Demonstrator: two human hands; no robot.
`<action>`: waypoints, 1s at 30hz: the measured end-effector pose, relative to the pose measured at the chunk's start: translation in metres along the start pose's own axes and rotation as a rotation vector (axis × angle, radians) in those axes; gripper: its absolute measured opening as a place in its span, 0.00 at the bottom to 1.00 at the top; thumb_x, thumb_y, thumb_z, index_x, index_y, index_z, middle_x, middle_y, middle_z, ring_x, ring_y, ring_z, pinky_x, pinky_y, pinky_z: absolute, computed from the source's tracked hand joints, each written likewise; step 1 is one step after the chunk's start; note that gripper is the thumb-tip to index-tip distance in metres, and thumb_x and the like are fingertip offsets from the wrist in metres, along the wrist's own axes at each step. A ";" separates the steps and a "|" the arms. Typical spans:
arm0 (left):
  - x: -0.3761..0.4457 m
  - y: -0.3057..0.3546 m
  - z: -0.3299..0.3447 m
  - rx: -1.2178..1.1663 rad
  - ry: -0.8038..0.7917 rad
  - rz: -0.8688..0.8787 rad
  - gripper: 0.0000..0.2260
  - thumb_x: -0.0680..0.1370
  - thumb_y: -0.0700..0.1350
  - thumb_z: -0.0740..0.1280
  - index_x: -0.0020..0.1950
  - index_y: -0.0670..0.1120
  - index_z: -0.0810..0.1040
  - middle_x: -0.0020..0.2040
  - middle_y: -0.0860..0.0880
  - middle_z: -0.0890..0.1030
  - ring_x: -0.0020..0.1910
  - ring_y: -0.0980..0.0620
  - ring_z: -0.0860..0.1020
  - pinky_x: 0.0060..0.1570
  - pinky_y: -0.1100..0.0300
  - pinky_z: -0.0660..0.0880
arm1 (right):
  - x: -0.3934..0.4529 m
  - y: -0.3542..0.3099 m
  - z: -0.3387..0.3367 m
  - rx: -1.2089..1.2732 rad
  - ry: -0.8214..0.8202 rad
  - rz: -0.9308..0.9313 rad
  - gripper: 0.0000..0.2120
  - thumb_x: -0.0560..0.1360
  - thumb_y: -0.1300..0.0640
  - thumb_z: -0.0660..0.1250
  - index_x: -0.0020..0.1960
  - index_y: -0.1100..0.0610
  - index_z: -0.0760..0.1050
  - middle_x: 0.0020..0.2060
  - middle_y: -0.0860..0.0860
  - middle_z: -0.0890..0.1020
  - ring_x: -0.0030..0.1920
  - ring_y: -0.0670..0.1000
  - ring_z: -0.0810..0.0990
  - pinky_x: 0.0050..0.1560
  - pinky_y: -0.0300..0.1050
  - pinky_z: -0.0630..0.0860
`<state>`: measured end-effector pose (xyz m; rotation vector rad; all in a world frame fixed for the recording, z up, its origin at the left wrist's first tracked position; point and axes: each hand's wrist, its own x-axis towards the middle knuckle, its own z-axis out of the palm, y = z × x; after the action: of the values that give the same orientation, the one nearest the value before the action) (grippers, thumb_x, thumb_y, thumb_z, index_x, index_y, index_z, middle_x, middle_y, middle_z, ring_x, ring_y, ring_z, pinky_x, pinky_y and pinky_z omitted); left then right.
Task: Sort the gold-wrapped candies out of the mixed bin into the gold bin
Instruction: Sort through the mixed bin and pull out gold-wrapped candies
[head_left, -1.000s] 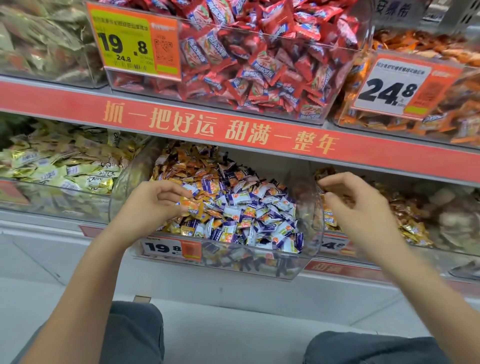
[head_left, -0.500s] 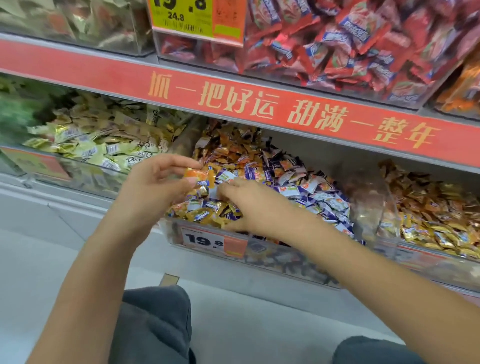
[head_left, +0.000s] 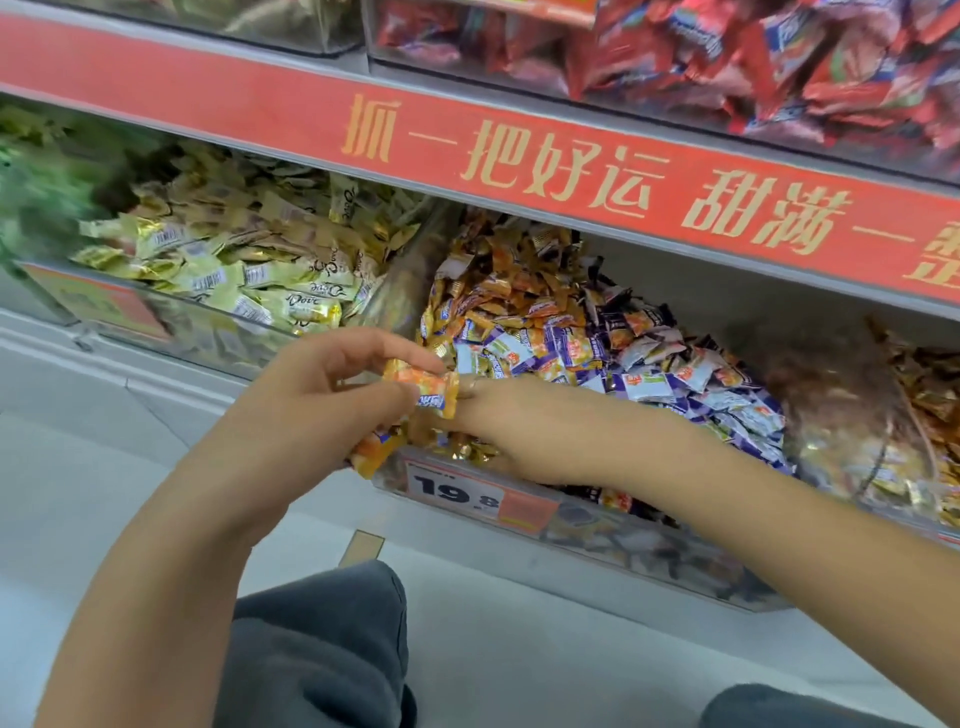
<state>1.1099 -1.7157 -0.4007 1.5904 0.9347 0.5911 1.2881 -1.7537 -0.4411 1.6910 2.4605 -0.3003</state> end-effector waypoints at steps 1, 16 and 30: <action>0.000 0.000 0.000 0.011 0.004 -0.008 0.10 0.76 0.38 0.66 0.41 0.50 0.84 0.27 0.55 0.74 0.23 0.59 0.66 0.21 0.69 0.64 | 0.001 0.001 -0.002 -0.009 -0.029 -0.012 0.29 0.73 0.70 0.59 0.72 0.53 0.64 0.62 0.55 0.70 0.47 0.58 0.76 0.40 0.52 0.71; 0.005 0.003 0.008 0.030 0.084 -0.039 0.09 0.76 0.39 0.67 0.39 0.49 0.84 0.25 0.54 0.72 0.19 0.61 0.66 0.19 0.71 0.61 | -0.002 0.008 0.001 0.447 -0.029 -0.011 0.11 0.77 0.63 0.64 0.59 0.57 0.76 0.45 0.46 0.73 0.39 0.38 0.72 0.41 0.35 0.68; 0.013 -0.009 0.023 0.131 0.175 0.039 0.12 0.70 0.48 0.75 0.50 0.46 0.79 0.35 0.47 0.80 0.29 0.56 0.81 0.28 0.66 0.73 | -0.024 0.025 -0.015 1.551 0.142 0.448 0.16 0.76 0.60 0.67 0.63 0.55 0.73 0.54 0.45 0.75 0.26 0.42 0.65 0.28 0.36 0.64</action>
<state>1.1332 -1.7172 -0.4163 1.6967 1.0925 0.7178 1.3199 -1.7636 -0.4227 2.5529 1.6272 -2.4690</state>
